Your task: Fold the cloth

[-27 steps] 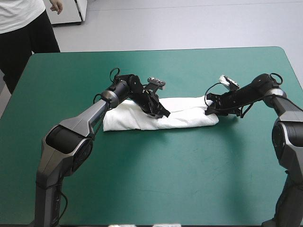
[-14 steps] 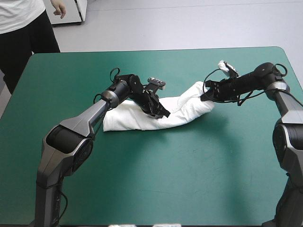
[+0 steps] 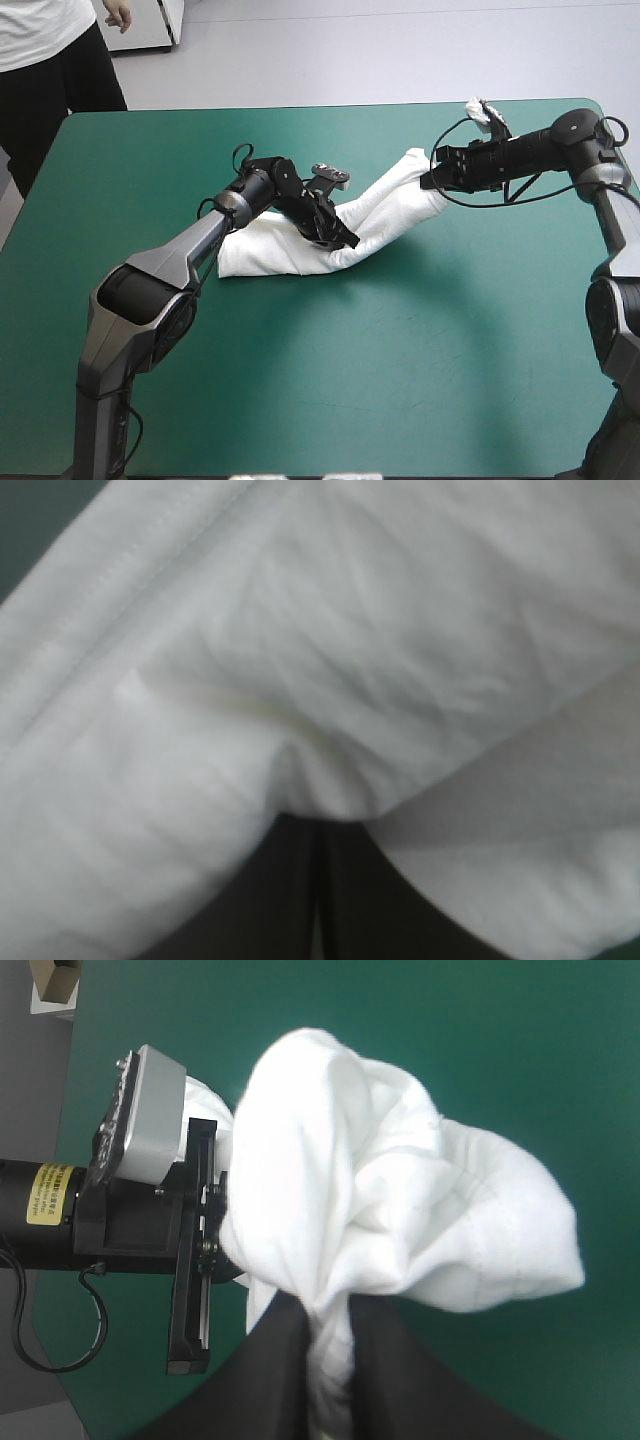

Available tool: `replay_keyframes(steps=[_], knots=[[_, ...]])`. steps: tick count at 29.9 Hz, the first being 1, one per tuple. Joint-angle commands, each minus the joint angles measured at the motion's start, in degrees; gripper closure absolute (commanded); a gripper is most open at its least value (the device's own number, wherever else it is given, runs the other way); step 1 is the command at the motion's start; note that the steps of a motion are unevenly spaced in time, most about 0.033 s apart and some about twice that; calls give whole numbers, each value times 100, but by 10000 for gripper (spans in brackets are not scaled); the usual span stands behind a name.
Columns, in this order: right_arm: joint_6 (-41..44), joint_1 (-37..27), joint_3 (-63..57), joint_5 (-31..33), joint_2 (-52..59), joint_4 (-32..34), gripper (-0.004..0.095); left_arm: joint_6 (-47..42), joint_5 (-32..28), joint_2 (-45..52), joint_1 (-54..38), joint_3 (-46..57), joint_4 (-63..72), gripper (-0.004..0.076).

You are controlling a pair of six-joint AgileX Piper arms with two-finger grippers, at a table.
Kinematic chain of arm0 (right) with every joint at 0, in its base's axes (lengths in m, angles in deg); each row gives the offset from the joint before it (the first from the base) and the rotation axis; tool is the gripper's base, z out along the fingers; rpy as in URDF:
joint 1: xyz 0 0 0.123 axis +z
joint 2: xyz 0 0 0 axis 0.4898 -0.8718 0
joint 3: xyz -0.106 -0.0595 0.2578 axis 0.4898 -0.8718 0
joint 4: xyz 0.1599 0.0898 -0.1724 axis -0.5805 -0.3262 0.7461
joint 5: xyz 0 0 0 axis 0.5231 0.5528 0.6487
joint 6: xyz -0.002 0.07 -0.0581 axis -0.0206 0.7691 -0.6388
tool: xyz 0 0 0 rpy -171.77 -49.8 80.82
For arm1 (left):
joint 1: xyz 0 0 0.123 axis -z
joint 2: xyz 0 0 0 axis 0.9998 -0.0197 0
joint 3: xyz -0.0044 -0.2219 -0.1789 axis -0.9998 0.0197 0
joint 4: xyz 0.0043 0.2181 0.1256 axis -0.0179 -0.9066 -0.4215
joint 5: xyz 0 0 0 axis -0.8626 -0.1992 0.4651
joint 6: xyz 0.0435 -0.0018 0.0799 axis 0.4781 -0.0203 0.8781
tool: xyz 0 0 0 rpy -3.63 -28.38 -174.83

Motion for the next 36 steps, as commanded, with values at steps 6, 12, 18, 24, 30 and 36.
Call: replay_keyframes(steps=[6, 12, 18, 24, 30, 36], knots=[[-102, 53, 187, 47, 375, -593, 921, -370, 706, 1253, -205, -1018, -990, 734], [-177, 496, 210, 23, 375, -739, 921, -479, 858, 2414, -795, -1347, -1362, 734], [-176, 1202, 528, -411, 355, -763, 921, -479, 776, 3680, -1486, -1347, -1396, 734], [-80, 1784, 816, -930, 343, -764, 921, -479, 763, 4493, -1629, -1347, -1462, 734], [-80, 2243, 830, -1223, 100, -798, 921, -493, 827, 4862, -1629, -1309, -1414, 734], [-107, 2654, 1102, -1188, -383, -814, 915, -521, 864, 5028, -1619, -1298, -1414, 734]])
